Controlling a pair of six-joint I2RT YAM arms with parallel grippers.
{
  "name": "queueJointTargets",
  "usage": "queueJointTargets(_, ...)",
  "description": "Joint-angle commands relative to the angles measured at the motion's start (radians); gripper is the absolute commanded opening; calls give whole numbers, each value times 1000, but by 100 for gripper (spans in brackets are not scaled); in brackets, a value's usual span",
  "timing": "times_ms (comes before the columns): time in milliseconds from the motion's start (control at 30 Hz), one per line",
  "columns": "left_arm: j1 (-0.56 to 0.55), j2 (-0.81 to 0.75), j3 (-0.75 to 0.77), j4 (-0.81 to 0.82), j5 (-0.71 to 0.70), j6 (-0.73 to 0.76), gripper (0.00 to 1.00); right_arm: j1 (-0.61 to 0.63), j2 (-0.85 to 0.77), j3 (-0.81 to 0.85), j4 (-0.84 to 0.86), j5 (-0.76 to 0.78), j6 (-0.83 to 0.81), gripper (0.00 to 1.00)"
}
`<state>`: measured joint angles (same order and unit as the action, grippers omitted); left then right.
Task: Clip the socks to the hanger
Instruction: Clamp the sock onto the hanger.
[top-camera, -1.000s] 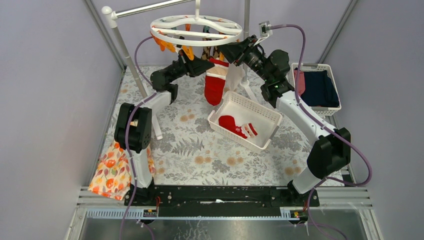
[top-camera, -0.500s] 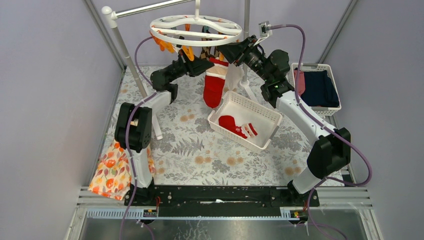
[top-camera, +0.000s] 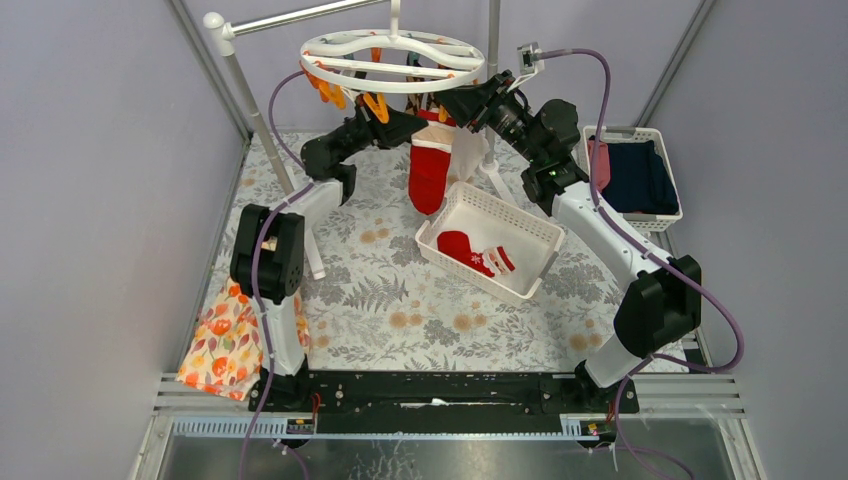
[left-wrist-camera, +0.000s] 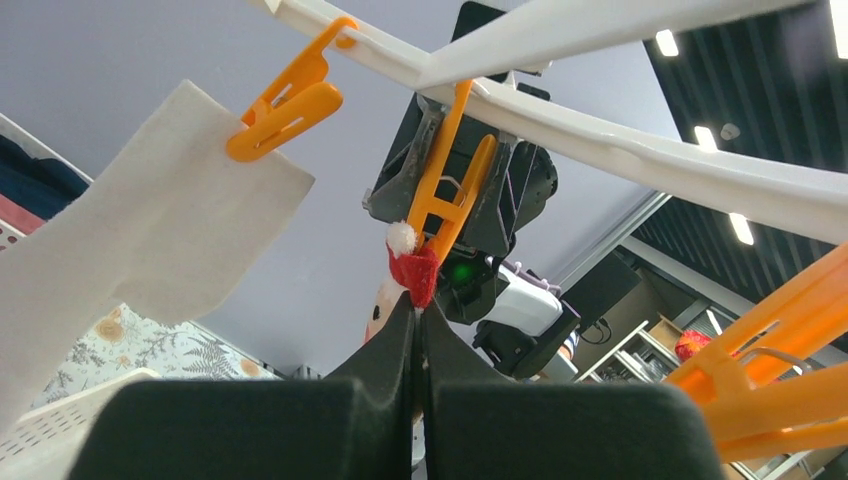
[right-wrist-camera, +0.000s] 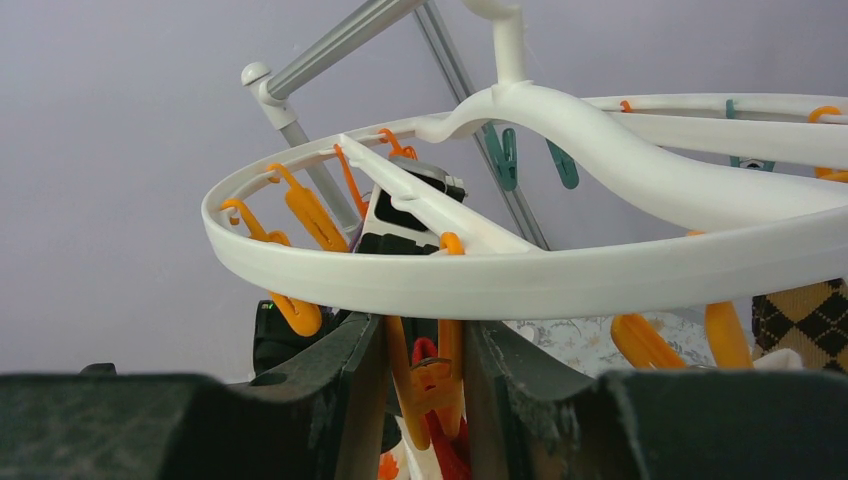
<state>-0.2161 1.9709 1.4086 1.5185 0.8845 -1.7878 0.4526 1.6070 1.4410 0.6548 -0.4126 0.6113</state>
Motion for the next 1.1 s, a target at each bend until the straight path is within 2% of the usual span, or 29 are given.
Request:
queueJointTargets(0,0,26,44,107,-32,-19,0,8,-20,48,14,-22,7,0)
queueJointTargets(700,-13,20,61,107,-56,-39,0,7,-4,65,2,-26,-3,1)
queueJointTargets(767,-14,23,61,106,-56,-40,0,8,-5,64,1,-29,-3,14)
queueJointTargets(933,-12,33,57,108,-59,-42,0,7,-11,60,2,-31,-9,57)
queueJointTargets(1067,-12,32,54,108,-61,-42,0,7,-19,56,-5,-27,-17,72)
